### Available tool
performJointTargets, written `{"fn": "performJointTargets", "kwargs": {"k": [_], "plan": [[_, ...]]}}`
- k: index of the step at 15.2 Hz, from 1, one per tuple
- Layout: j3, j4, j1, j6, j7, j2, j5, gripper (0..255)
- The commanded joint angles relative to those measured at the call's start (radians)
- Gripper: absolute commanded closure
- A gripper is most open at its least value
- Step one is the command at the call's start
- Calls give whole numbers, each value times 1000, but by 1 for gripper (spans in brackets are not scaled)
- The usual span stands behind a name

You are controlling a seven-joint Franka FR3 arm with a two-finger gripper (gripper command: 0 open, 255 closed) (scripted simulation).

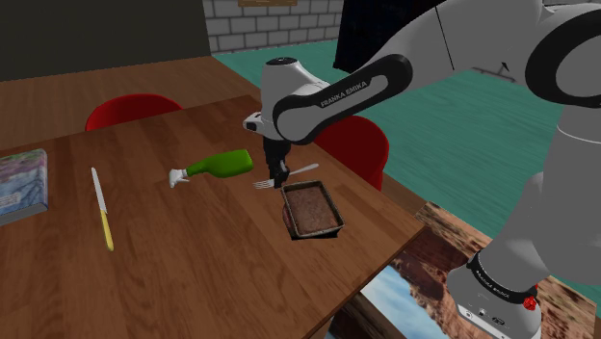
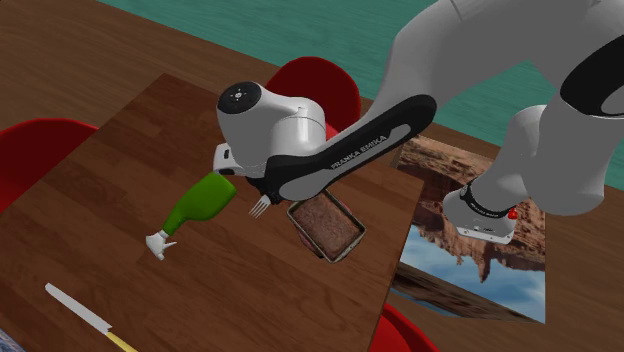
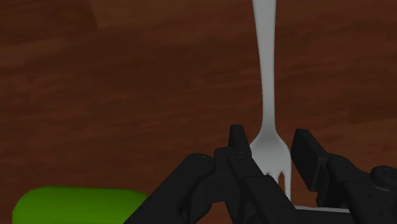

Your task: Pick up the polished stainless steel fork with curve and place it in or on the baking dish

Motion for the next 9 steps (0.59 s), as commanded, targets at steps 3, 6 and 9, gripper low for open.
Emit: {"fn": "performJointTargets", "kwargs": {"k": [3,6,9], "plan": [[0,-5,0,-1,0,-1,1,255],[1,8,1,-24,1,-11,1,255],[2,23,0,-59,1,-30,3,255]]}}
